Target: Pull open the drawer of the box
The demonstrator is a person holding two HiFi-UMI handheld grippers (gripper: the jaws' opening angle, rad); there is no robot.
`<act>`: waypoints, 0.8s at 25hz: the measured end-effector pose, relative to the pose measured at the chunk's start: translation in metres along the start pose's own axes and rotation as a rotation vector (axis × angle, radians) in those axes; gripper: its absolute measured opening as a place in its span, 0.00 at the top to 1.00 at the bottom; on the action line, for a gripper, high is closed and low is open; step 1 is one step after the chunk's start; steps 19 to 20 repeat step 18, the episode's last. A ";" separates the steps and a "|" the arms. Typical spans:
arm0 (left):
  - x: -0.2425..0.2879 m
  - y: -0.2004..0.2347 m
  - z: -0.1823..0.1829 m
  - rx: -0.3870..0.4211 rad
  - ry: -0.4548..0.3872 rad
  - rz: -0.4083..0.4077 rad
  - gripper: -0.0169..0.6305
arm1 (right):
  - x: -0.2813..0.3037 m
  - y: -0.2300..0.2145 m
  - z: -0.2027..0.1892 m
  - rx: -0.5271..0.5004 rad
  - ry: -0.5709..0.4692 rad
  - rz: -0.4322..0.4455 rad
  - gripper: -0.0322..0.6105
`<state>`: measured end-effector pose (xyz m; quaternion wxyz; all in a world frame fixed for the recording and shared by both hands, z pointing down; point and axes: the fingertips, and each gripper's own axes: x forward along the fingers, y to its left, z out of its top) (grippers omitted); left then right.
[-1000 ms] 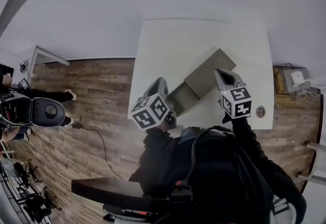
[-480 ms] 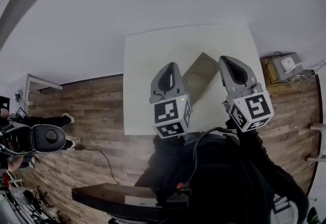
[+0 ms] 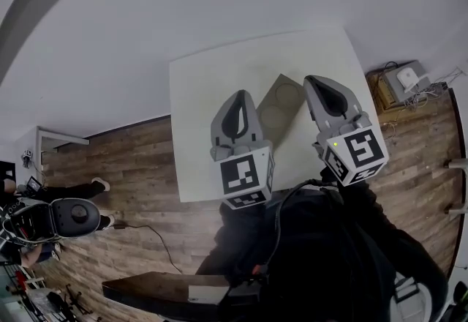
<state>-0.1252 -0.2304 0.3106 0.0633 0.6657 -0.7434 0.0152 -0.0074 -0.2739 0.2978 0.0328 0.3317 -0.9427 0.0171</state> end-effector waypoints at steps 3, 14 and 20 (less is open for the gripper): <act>0.000 -0.001 0.005 0.006 -0.016 -0.005 0.97 | 0.002 -0.001 0.001 0.000 -0.004 -0.003 0.96; -0.002 -0.002 0.021 0.026 -0.054 -0.019 0.97 | 0.005 -0.002 0.003 0.000 -0.003 -0.009 0.96; -0.002 -0.001 0.025 0.027 -0.061 -0.011 0.97 | 0.007 -0.003 0.004 -0.006 -0.006 -0.002 0.96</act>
